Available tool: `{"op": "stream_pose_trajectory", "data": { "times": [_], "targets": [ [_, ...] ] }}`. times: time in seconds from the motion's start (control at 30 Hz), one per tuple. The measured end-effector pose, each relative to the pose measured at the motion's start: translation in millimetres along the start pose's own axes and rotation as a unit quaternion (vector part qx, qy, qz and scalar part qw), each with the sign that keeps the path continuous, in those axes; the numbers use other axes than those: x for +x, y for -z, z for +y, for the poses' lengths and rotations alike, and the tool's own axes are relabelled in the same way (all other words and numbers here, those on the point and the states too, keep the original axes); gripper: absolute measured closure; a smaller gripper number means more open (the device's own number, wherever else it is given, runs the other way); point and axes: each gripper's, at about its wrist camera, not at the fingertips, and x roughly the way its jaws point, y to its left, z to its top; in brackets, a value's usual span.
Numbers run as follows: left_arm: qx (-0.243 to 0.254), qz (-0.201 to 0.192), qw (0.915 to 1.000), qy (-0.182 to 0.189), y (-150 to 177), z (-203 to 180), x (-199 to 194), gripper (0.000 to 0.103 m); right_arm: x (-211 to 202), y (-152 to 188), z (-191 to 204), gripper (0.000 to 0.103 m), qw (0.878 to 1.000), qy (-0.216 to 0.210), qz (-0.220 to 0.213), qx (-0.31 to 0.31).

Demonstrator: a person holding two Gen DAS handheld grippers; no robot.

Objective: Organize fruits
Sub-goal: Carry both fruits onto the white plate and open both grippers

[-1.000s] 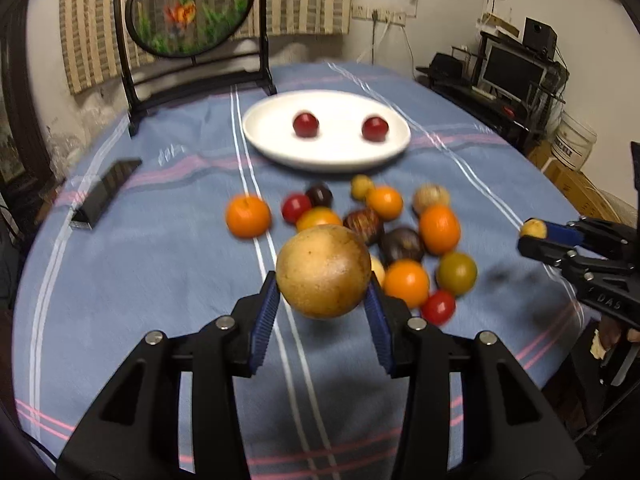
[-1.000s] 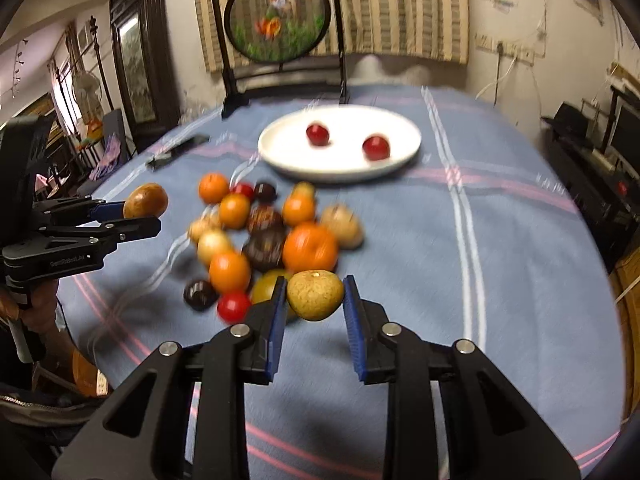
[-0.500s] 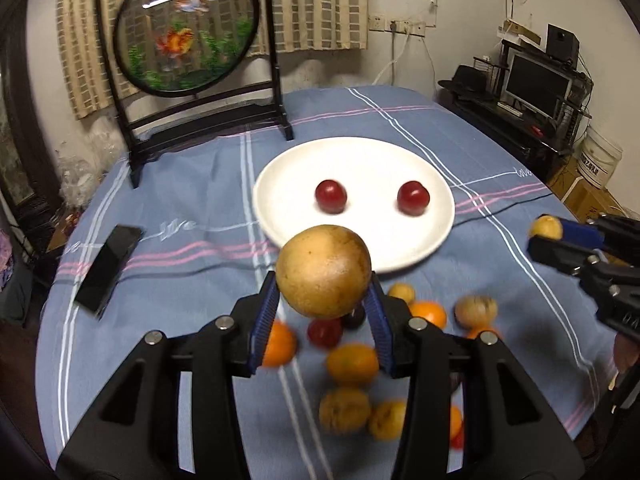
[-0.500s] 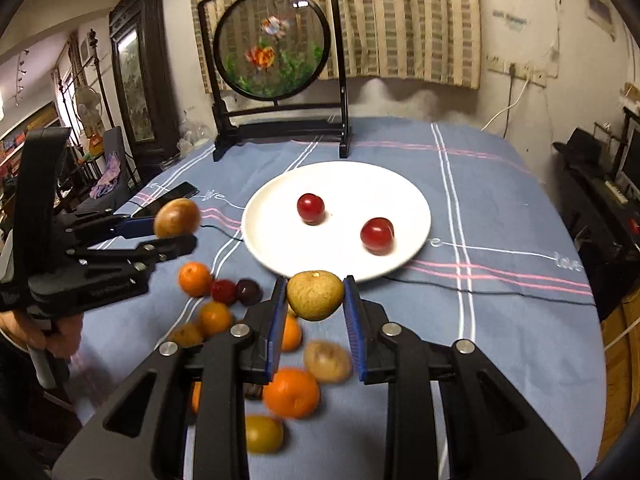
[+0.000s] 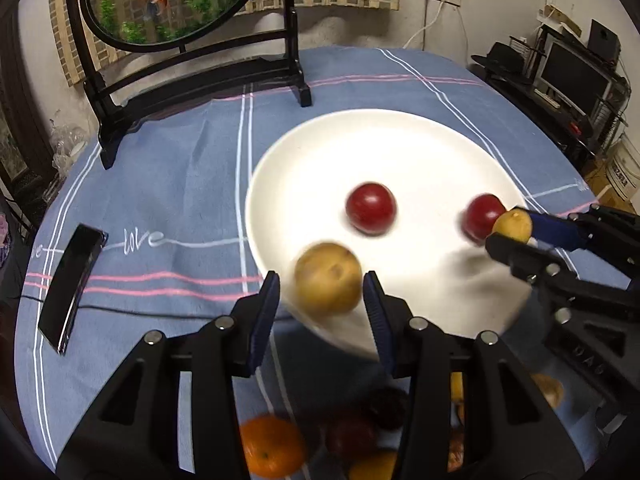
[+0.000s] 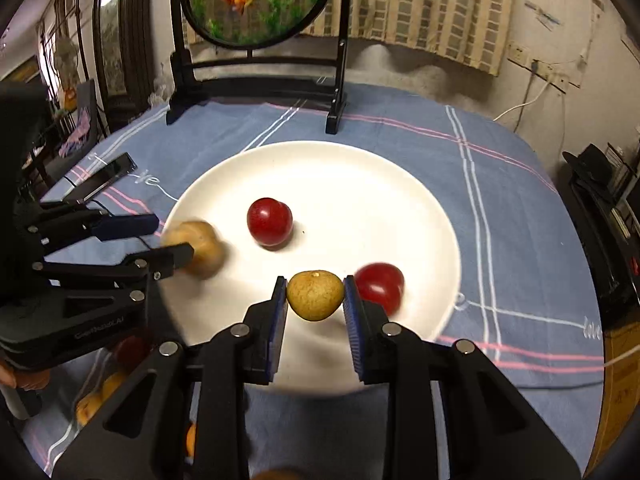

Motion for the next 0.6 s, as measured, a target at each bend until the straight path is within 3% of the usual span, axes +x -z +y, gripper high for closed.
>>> {"op": "stream_pose_trajectory", "data": {
  "times": [0.13,0.23,0.4,0.6],
  "targets": [
    [-0.007,-0.002,1.0,-0.001,-8,5,8,0.058,20,-6,-1,0.072,1.0,0.001,0.003,0.002],
    [-0.019,0.001,0.9998,0.001,-11,9,10,0.047,19,-7,1,0.045,1.0,0.028,-0.01,0.003],
    [-0.007,-0.049,0.9988,-0.003,-8,6,-18,0.03,-4,-1,-3,0.045,0.999,0.015,-0.035,0.014],
    [0.006,-0.064,0.9979,-0.003,12,0,-45,0.021,-41,24,-19,0.045,0.998,0.009,-0.04,0.053]
  ]
}}
